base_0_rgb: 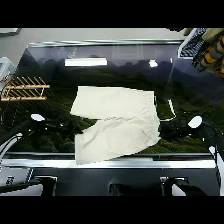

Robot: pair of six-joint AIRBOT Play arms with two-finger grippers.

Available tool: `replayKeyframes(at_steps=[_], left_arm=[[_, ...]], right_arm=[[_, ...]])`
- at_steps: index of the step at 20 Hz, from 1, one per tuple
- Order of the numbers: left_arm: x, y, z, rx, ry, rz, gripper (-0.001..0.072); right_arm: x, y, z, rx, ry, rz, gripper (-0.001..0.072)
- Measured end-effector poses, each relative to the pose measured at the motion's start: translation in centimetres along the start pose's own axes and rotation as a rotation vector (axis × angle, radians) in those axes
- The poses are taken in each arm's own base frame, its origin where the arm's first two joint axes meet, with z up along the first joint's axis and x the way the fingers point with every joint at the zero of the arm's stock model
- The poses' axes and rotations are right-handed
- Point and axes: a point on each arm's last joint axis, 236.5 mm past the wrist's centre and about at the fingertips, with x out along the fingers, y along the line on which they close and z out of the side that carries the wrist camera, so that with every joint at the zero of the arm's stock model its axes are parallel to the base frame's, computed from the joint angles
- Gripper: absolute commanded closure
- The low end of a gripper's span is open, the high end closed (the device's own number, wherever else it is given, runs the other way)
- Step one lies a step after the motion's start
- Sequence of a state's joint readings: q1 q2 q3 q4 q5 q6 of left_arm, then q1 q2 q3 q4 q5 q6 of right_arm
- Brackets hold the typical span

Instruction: Fold the clothes and pants, and hang the long-sleeved shirts on hangers.

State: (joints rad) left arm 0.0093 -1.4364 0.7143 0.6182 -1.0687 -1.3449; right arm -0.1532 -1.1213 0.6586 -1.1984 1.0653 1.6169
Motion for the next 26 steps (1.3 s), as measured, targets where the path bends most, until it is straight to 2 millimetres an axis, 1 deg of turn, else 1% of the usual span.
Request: replayKeyframes(at_steps=[2,3,8,10,11,13,14,15,16,17,18,22,24,26], left_arm=[[-0.8,-1.1,1.3,0.025,-0.032,-0.017,0.0698],[-1.4,-2.0,2.2,0.046,-0.052,-0.029,0.0697],[-5.3,-7.1,6.6,0.206,-0.166,-0.049,0.0698],[-6.9,-9.0,7.8,0.268,-0.204,-0.048,0.0697],[-7.5,-9.6,8.3,0.294,-0.220,-0.043,0.0697],[-8.4,-10.2,8.9,0.331,-0.242,-0.023,0.0695],[-8.6,-10.0,9.1,0.346,-0.247,-0.002,0.0671],[-8.6,-9.5,9.3,0.358,-0.248,0.024,0.0572],[-8.7,-8.8,9.6,0.368,-0.250,0.055,0.0428],[-8.6,-8.0,9.8,0.366,-0.247,0.087,0.0330],[-8.5,-7.2,9.8,0.365,-0.240,0.114,0.0306],[-7.6,-4.7,9.2,0.334,-0.194,0.174,0.0305],[-7.0,-3.3,7.8,0.313,-0.144,0.196,0.0304],[-6.7,-1.5,5.8,0.293,-0.102,0.227,0.0298]], right_arm=[[0.0,0.0,0.0,0.004,0.000,0.001,0.0676],[0.0,0.0,0.0,0.004,0.000,0.001,0.0676],[0.0,0.2,0.0,0.008,0.001,0.008,0.0676],[0.0,0.3,0.0,0.010,0.001,0.012,0.0676],[0.0,0.4,0.0,0.013,0.002,0.018,0.0676],[0.0,0.9,0.0,0.020,0.002,0.039,0.0676],[0.0,1.2,0.0,0.022,0.002,0.051,0.0676],[0.0,1.4,0.0,0.024,-0.001,0.060,0.0676],[0.0,1.5,0.2,0.022,-0.006,0.065,0.0676],[-0.1,1.6,0.2,0.022,-0.009,0.068,0.0676],[-0.1,1.8,0.3,0.023,-0.012,0.076,0.0676],[-0.1,2.1,0.3,0.027,-0.011,0.090,0.0676],[-0.1,2.2,0.3,0.029,-0.011,0.094,0.0676],[-0.1,2.3,0.3,0.031,-0.010,0.097,0.0676]])
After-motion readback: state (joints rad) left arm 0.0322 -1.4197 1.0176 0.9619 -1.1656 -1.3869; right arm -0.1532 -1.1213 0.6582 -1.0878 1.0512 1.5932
